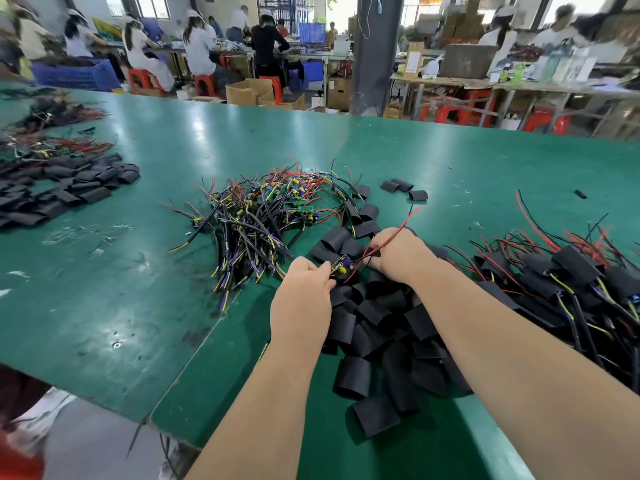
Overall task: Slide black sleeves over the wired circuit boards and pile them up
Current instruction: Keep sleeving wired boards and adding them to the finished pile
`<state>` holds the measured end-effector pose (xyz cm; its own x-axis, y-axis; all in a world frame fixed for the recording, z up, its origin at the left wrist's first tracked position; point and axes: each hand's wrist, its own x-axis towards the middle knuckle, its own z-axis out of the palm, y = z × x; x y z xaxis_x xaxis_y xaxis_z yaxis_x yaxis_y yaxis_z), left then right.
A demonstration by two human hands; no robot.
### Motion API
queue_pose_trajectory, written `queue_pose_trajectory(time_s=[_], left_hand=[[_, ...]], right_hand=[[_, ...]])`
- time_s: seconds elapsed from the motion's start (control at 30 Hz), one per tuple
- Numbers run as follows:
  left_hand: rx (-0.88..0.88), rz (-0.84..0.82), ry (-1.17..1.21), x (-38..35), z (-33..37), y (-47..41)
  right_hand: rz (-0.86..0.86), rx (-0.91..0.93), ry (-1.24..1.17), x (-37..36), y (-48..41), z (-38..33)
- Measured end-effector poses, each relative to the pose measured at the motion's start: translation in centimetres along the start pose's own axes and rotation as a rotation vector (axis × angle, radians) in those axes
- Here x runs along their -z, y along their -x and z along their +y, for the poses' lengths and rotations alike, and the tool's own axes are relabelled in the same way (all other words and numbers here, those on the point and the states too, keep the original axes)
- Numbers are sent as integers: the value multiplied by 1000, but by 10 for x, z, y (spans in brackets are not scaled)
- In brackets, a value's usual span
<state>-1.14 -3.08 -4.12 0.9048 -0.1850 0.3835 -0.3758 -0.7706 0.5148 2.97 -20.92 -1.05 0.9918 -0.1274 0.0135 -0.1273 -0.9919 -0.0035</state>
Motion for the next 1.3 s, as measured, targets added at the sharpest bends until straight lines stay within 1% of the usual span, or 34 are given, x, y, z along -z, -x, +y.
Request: queue_pose_trajectory(time_s=[0.07,0.13,0.2,0.3,0.4,0.47,0.6,0.7,0.77,0.83,0.9,0.93,0.97,1.07,1.1,1.13,1.17,1.27,1.3], left_hand=[[21,-21,-57,-1,1,0],[44,-7,-51,-2,0,1],[59,19,-14,-2,0,2],[48,64,54,1,0,3],[42,144,93,4,1,4],[35,179,112,6,2,5],[2,205,139,8,3,5],[-66,245,195,9,4,5],[-120,261,222,10,4,6],[-181,269,247,11,5,7],[-258,260,278,11,7,8],[-299,252,291,11,8,9],[-333,241,301,11,9,10],[-380,210,319,11,10,11],[-387,213,321,11,11,11],[-394,220,324,11,10,11],[-402,231,329,11,10,12],[-425,254,344,11,8,14],[-432,256,347,12,7,14]], right_hand=[[29,-6,-24,3,2,-2],[38,12,-95,7,3,-5],[-29,43,-140,13,5,-6],[-179,61,-206,23,8,-4],[-170,67,-174,25,11,-1],[-115,84,-146,23,16,1],[79,131,-71,26,33,10],[209,107,-156,37,48,20],[343,66,-184,45,59,27],[489,-20,-260,49,72,38],[563,-127,-464,47,89,51],[568,-173,-639,43,98,57],[570,-207,-882,39,106,62],[572,-256,-1785,26,130,64],[564,-291,-1992,23,136,64],[563,-331,-2128,19,139,63],[580,-363,-2213,16,141,63],[649,-402,-2305,15,142,63],[644,-413,-2324,17,142,62]])
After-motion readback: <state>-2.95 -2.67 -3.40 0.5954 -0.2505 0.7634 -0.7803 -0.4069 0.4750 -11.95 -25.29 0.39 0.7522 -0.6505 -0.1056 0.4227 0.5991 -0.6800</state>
